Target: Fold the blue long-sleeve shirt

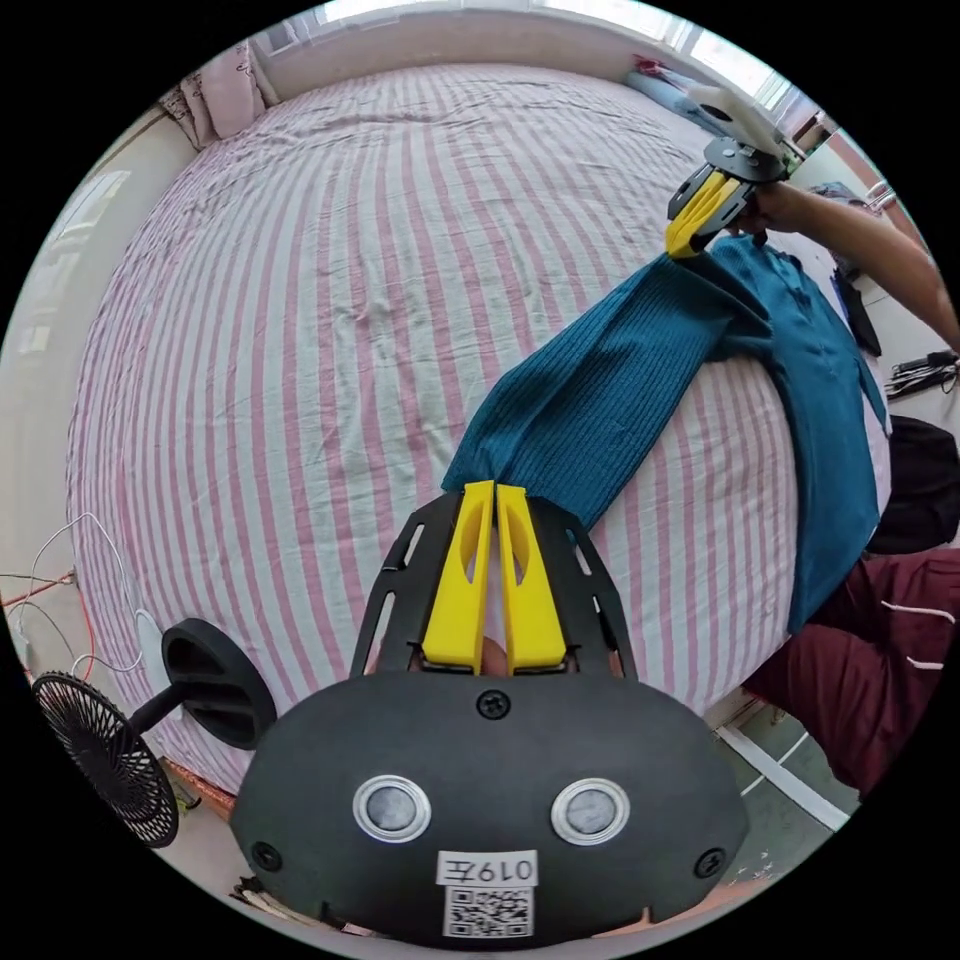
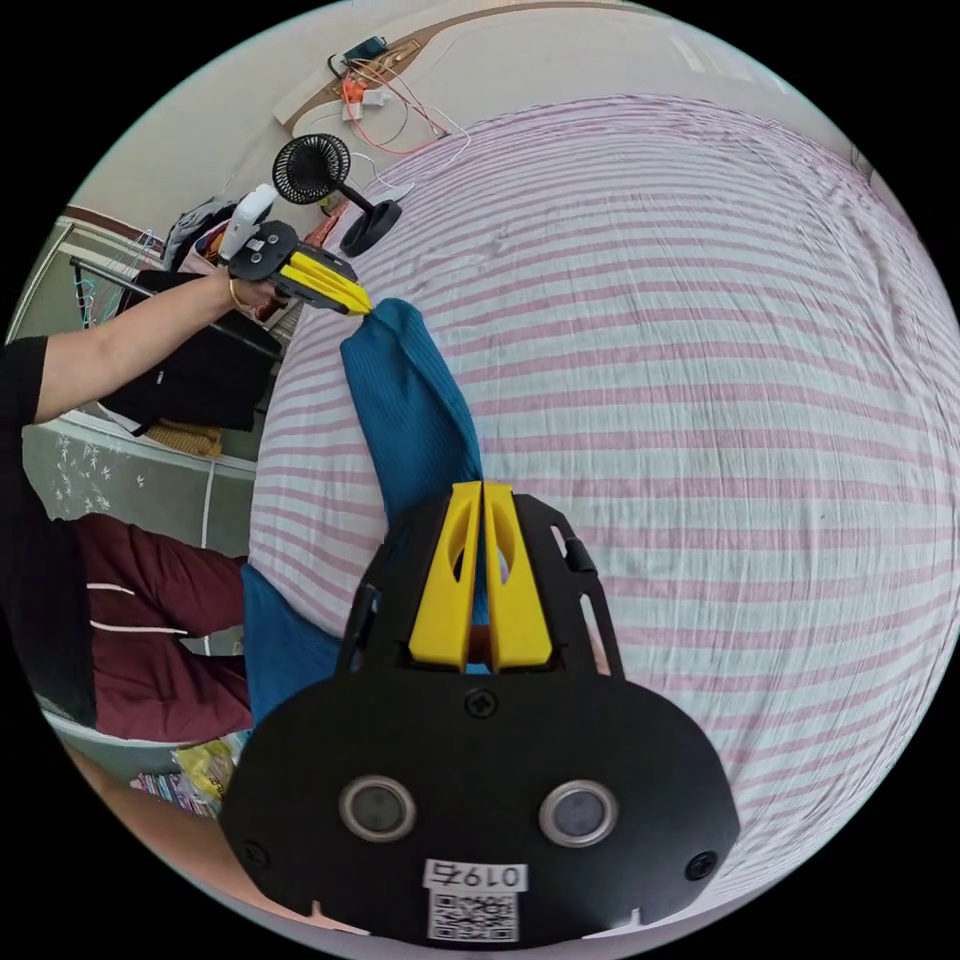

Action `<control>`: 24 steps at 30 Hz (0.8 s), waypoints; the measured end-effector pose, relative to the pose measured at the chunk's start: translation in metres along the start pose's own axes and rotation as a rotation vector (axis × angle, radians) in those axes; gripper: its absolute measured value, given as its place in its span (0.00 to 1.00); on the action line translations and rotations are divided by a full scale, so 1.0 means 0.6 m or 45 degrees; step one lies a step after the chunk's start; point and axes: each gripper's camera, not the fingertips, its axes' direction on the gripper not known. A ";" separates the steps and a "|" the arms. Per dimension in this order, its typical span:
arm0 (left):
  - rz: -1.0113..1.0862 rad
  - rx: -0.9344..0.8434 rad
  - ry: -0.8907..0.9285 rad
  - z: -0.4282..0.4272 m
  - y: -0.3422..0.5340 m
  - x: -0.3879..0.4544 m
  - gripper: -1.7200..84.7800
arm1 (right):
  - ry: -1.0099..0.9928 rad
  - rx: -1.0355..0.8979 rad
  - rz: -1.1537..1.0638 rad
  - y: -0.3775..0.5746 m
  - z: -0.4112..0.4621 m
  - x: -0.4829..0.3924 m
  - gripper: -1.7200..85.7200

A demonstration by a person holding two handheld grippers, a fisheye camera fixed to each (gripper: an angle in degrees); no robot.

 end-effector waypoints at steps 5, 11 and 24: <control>-0.088 0.202 0.126 -0.088 -0.003 -0.063 0.03 | -0.071 0.090 0.003 0.018 -0.035 0.016 0.01; -0.292 0.189 0.200 -0.103 -0.065 -0.188 0.03 | -0.105 0.169 0.088 0.027 -0.041 0.050 0.01; -0.242 -0.259 0.156 -0.017 -0.188 -0.258 0.03 | 0.070 -0.045 0.069 0.093 -0.056 0.068 0.05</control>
